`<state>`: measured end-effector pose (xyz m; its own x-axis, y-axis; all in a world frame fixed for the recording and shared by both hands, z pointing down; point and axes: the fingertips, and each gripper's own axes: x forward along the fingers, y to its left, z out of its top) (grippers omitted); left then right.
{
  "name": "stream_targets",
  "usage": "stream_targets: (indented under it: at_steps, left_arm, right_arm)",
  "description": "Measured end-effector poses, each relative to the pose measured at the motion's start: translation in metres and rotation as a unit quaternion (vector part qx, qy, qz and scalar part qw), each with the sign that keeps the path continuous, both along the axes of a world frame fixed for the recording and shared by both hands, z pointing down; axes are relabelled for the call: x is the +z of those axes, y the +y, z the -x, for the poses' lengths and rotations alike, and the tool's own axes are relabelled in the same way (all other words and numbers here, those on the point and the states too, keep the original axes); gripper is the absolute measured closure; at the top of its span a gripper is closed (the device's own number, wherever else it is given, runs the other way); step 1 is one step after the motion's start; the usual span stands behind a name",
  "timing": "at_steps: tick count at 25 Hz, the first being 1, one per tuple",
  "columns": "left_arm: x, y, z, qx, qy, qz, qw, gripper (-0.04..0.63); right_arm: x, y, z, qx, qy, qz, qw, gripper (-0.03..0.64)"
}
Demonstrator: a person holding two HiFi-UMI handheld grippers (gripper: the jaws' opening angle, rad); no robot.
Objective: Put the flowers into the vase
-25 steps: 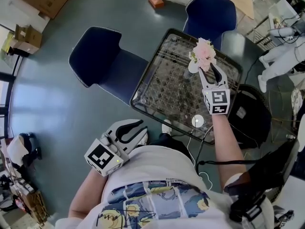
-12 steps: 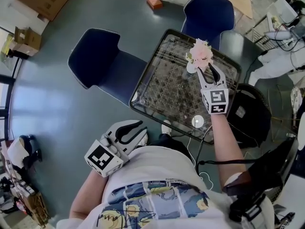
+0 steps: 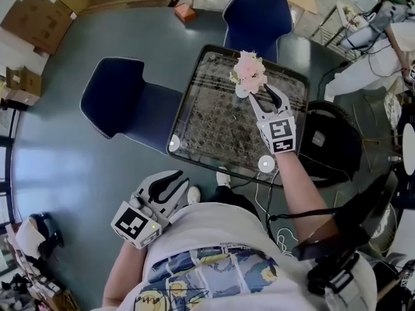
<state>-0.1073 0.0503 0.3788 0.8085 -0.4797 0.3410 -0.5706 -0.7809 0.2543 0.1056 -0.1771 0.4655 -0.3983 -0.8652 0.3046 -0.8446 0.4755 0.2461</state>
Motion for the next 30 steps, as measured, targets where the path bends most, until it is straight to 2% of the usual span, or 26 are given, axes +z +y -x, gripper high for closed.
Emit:
stream_targets:
  at_steps: [15, 24, 30]
  left_arm:
    - [-0.004, 0.03, 0.007, 0.062, 0.009, -0.019, 0.9978, 0.531]
    - [-0.003, 0.058, 0.026, 0.101, 0.018, -0.021, 0.9945, 0.532]
    - [0.013, 0.084, 0.025, 0.141, 0.016, 0.004, 0.9899, 0.54]
  right_arm:
    - [-0.024, 0.071, -0.004, 0.038, 0.01, -0.01, 0.999, 0.44]
    - [-0.032, 0.16, 0.005, 0.065, 0.0, 0.014, 0.998, 0.448]
    - [-0.026, 0.236, 0.028, 0.071, -0.03, 0.065, 0.995, 0.589]
